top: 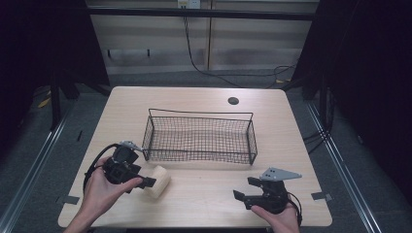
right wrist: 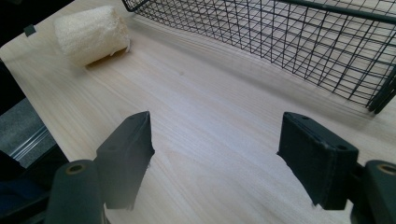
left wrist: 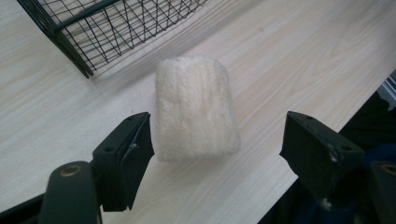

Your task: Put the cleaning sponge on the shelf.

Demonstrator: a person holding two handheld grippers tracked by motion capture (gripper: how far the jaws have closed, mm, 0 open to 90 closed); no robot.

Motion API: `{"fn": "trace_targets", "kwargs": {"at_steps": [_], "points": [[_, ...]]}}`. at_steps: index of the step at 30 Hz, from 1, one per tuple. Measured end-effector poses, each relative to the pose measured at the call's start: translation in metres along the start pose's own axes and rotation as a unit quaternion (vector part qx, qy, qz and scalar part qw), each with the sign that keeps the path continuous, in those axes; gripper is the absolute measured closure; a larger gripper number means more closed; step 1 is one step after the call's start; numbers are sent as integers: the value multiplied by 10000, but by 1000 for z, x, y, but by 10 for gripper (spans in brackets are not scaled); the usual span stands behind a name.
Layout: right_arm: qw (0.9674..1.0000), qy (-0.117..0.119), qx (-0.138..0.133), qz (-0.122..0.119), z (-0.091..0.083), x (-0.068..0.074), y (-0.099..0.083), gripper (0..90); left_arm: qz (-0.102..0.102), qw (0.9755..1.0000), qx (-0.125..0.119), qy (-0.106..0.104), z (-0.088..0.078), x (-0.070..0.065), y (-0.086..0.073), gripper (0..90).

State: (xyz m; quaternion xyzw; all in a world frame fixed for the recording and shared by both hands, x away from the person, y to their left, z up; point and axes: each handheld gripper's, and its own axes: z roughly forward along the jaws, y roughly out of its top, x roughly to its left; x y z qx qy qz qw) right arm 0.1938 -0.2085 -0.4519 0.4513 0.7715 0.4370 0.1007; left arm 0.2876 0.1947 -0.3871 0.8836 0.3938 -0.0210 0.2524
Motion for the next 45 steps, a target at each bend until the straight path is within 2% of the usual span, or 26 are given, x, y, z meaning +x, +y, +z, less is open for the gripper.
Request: {"fn": "trace_targets", "kwargs": {"at_steps": [1,7,10,11,17,20,23,25,30,32,42,45], "points": [[10000,-19,1,-1,0,0,0,257,10,10000,90,-9,1,1,3,239],[10000,-13,12,21,-1,-1,-1,255,-2,9996,268,-14,5,-1,13,212],[10000,-14,36,30,-1,-2,-1,244,88,9987,488,-139,11,0,17,191],[10000,-3,47,15,0,-2,-1,242,64,9981,598,-135,13,1,18,196],[10000,-25,66,24,0,-2,-1,227,20,9967,812,-26,20,4,20,207],[10000,-32,79,43,1,-3,-1,220,16,9949,1012,-14,26,4,23,207],[9999,-29,132,77,1,-2,-1,211,-30,9947,1024,-31,30,3,25,202],[9999,-26,133,72,1,-3,-1,207,11,9936,1128,-53,34,4,27,204],[9999,-18,134,81,1,-3,-1,200,-11,9939,1102,-99,38,5,28,211],[9999,-19,133,74,2,-3,-1,196,-39,9930,1169,-175,41,8,28,211],[9998,-1,204,58,3,-3,-2,193,-142,9918,1250,-245,51,19,24,216],[9997,4,220,63,3,-3,-2,192,-116,9905,1346,-273,56,20,23,228]]}}
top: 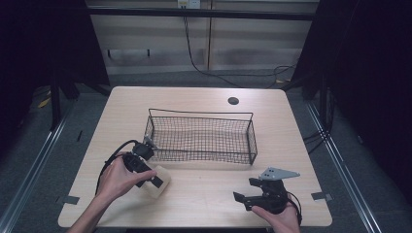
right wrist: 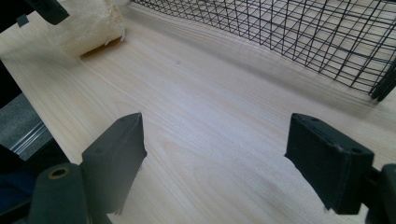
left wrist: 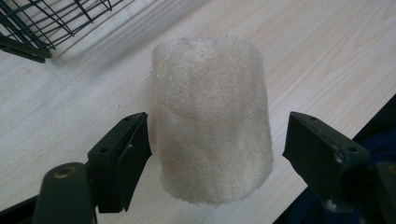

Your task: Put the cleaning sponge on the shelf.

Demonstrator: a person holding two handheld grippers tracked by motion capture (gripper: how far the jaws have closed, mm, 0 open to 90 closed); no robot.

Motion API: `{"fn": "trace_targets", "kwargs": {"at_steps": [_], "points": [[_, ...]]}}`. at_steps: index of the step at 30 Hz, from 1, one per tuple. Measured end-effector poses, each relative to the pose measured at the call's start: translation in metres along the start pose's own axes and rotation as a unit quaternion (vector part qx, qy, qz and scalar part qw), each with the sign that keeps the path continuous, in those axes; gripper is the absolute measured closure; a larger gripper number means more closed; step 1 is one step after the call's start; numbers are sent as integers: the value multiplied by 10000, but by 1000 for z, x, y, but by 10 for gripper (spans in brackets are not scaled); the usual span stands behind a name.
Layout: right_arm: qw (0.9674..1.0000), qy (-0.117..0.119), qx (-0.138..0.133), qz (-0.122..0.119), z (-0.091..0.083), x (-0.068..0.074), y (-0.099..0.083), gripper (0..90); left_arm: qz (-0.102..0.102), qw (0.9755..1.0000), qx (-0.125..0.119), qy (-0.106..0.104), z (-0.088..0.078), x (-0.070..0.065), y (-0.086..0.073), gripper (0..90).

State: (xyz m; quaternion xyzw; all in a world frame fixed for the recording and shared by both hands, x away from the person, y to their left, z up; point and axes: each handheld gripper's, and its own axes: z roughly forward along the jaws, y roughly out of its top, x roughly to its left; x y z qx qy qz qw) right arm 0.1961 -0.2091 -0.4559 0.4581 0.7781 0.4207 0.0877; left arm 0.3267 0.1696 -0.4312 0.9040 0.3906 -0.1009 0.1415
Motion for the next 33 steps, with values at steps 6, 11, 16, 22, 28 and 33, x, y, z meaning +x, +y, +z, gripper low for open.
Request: {"fn": "trace_targets", "kwargs": {"at_steps": [6,11,16,22,28,33], "points": [[10000,6,15,0,1,0,0,192,-3,10000,86,50,8,0,2,216],[10000,6,41,-5,1,0,0,192,12,9998,193,55,16,-1,3,224],[10000,14,73,6,2,1,0,193,16,9996,297,-3,22,-2,5,232],[9999,33,96,-29,3,1,0,192,-9,9996,264,51,22,-4,6,252],[9999,13,121,-25,3,1,0,192,-20,9997,231,80,20,-4,5,258],[9999,-2,140,-20,4,1,0,193,-5,9998,189,19,13,-3,3,260]]}}
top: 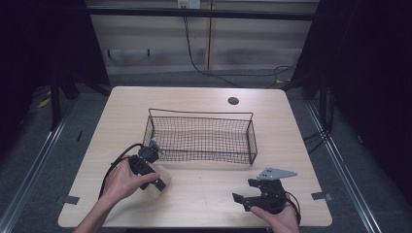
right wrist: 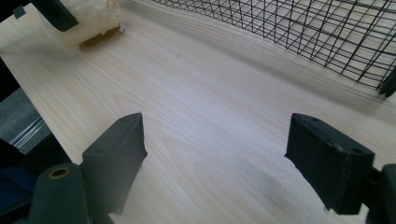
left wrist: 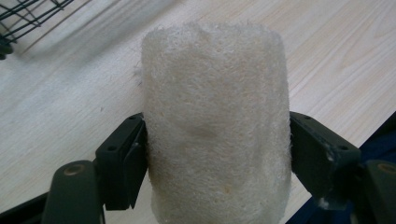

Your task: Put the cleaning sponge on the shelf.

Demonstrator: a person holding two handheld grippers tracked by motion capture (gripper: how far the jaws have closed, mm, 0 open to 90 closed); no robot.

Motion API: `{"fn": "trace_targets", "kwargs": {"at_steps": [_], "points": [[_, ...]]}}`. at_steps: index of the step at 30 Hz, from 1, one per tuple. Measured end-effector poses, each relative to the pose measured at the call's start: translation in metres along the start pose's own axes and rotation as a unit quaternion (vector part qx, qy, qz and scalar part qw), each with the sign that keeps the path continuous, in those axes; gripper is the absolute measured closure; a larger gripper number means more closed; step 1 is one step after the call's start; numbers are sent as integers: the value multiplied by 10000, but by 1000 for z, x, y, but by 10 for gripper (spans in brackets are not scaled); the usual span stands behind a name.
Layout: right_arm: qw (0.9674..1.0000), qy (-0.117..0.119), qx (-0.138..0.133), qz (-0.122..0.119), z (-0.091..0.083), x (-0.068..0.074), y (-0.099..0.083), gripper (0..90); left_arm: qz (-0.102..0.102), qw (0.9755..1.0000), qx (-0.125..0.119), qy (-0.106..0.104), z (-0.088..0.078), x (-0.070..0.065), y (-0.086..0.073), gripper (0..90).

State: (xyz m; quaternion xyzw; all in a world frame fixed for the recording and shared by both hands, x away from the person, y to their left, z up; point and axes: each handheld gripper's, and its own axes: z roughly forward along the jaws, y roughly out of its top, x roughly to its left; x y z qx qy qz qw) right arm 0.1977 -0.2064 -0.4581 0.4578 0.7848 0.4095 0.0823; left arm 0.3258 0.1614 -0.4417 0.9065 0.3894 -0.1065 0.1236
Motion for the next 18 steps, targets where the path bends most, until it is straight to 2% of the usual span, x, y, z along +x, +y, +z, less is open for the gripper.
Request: {"fn": "trace_targets", "kwargs": {"at_steps": [4,11,18], "points": [[10000,-2,24,34,1,0,0,193,10,10000,-37,-31,-4,0,-1,261],[10000,-13,7,40,0,-1,0,193,162,9998,-59,-22,-9,-7,-2,261],[10000,-26,-31,55,-1,-1,0,193,261,9993,-190,-165,-18,-11,-5,261]]}}
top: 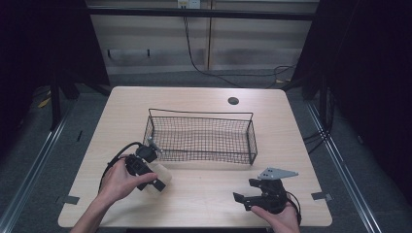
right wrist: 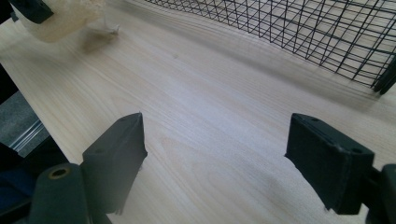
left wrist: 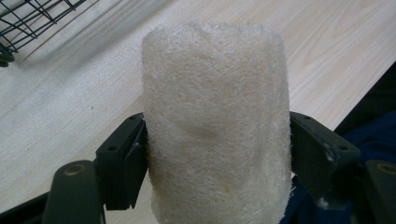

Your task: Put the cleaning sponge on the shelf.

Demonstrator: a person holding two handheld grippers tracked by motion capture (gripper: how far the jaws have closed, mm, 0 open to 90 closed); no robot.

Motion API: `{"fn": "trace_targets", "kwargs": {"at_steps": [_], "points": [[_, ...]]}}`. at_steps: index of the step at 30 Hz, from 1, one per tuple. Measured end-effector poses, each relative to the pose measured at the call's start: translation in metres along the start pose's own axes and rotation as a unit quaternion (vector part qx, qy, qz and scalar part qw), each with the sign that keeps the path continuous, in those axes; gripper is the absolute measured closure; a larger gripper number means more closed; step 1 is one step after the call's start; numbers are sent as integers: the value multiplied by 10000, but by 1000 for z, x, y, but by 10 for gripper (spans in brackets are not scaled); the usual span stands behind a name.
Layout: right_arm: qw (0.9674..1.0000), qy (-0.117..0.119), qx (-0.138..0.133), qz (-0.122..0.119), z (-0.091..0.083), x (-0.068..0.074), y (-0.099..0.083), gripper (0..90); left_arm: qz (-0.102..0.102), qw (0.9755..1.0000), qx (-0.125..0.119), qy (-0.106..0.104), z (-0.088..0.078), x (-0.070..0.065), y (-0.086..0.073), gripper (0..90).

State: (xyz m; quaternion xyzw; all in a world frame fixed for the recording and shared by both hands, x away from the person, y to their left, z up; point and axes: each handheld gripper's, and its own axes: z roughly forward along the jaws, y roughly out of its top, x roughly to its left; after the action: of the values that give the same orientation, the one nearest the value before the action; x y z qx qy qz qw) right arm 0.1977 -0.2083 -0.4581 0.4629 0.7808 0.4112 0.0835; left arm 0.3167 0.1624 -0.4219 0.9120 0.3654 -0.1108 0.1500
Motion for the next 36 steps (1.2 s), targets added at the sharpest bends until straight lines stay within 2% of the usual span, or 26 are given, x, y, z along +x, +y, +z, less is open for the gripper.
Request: {"fn": "trace_targets", "kwargs": {"at_steps": [13,15,18,19,22,25,28,30,36], "points": [[10000,-15,7,12,0,-1,0,192,89,9999,-99,-75,-15,-5,0,262],[10000,-30,4,29,0,-1,0,192,132,9997,-134,-142,-21,-5,-1,263],[10000,-26,3,40,0,-1,0,192,79,9997,-212,-123,-25,-4,-2,263],[10000,-30,8,41,0,-1,0,193,7,9994,-313,-128,-30,-3,-1,263],[10000,-34,4,47,0,-1,0,192,19,9994,-296,-151,-34,-3,0,264],[10000,-29,6,29,0,0,0,192,69,9997,-233,-35,-43,-4,0,264],[10000,-28,14,45,0,-1,0,192,30,9995,-311,-16,-48,-4,0,263],[10000,-18,17,37,1,-1,0,192,62,9995,-312,-83,-52,-2,1,263],[10000,-6,35,46,1,-1,0,191,-5,9995,-322,37,-61,-1,7,263]]}}
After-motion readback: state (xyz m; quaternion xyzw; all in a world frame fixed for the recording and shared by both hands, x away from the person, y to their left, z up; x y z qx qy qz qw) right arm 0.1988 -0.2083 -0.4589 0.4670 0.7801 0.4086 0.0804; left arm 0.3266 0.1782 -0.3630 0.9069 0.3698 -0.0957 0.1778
